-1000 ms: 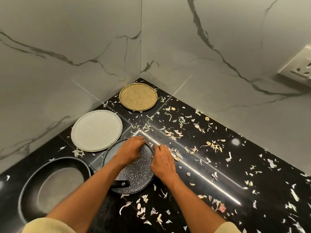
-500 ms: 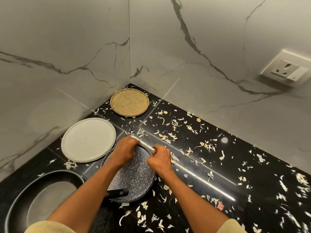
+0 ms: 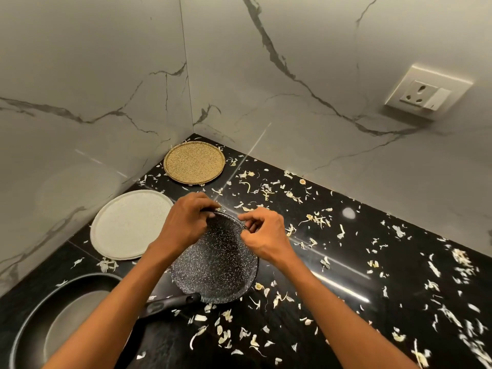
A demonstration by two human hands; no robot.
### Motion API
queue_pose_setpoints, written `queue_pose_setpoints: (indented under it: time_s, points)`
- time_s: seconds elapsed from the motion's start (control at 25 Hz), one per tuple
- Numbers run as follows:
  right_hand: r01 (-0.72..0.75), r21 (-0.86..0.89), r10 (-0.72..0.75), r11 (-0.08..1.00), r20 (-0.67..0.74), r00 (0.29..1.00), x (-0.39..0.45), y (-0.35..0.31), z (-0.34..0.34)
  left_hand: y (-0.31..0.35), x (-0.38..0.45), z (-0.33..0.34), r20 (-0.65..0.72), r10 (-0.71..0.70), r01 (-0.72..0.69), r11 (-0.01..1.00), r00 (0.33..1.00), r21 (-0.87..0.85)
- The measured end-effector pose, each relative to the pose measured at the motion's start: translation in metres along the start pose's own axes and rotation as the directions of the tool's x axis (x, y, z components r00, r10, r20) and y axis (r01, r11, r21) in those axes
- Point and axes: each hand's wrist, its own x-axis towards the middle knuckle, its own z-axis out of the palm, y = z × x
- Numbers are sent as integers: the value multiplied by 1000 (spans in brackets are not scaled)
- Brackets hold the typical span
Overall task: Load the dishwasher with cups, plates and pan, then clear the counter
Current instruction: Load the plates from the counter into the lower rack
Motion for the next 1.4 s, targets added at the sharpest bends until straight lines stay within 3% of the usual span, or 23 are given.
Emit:
queue_pose_setpoints:
  time_s: [0.12, 0.28, 0.56, 0.76, 0.96, 1.2, 1.4]
  points:
    - [107, 32, -106, 994, -52, 993, -17, -9, -20, 26, -10, -16, -73, 96, -95, 995, 993, 9]
    - [279, -52, -284, 959, -175, 943, -38, -12, -41, 63, -25, -20, -186, 241, -227, 969, 953, 95]
    - [387, -426, -549, 818, -374, 748, -89, 17, -75, 116, -53, 16, -212, 409, -373, 908, 888, 191]
    - [333, -527, -594, 782, -471, 652, -148, 53, -114, 167, -69, 54, -179, 554, -541, 833, 813, 117]
    - [232, -597, -585, 768, -505, 634, -234, 102, -164, 240, -92, 101, -145, 688, -695, 719, 711, 2]
    - [47, -613, -522, 789, -628, 577, -369, 147, -229, 344, -146, 175, 26, 759, -736, 639, 651, -222]
    - [-192, -577, -423, 794, -751, 507, -517, 190, -276, 458, -217, 241, 197, 864, -765, 502, 463, -403]
